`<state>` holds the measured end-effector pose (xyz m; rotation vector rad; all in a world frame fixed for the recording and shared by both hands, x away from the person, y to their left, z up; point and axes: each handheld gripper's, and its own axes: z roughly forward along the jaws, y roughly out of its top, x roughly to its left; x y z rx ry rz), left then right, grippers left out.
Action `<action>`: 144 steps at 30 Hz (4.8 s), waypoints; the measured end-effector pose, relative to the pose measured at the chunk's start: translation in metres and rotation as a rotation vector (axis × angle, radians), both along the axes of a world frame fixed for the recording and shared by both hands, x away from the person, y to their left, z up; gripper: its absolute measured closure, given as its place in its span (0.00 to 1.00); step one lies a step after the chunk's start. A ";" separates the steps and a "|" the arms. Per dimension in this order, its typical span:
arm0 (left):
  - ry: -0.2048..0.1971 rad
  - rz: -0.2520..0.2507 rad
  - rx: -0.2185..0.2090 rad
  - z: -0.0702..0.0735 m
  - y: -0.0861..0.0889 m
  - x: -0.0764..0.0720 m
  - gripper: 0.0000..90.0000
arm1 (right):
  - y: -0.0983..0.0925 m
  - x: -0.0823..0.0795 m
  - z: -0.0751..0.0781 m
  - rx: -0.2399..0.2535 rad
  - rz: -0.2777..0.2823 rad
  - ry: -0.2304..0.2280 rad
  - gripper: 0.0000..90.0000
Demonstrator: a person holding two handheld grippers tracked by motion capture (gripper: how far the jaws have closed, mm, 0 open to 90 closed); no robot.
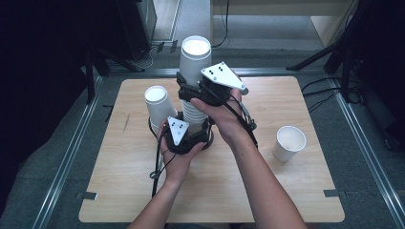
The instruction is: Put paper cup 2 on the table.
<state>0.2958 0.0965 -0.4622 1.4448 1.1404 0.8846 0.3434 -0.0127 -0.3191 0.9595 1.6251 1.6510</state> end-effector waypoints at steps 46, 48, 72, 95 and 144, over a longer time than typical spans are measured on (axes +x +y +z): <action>0.001 -0.001 -0.003 -0.001 0.000 0.000 0.16 | -0.022 -0.031 0.048 0.092 -0.060 -0.158 0.15; 0.000 -0.001 -0.002 -0.001 0.000 0.000 0.16 | -0.025 -0.034 0.049 0.093 -0.063 -0.164 0.15; -0.017 -0.015 0.033 -0.003 -0.006 -0.014 0.14 | -0.097 -0.054 0.005 0.094 -0.156 -0.126 0.15; -0.026 -0.186 0.077 -0.005 -0.015 -0.039 0.12 | -0.144 -0.081 -0.068 -0.018 -0.199 -0.067 0.15; 0.029 -0.411 -0.015 0.013 0.011 -0.064 0.13 | -0.126 -0.111 -0.175 -0.569 -0.264 -0.218 0.14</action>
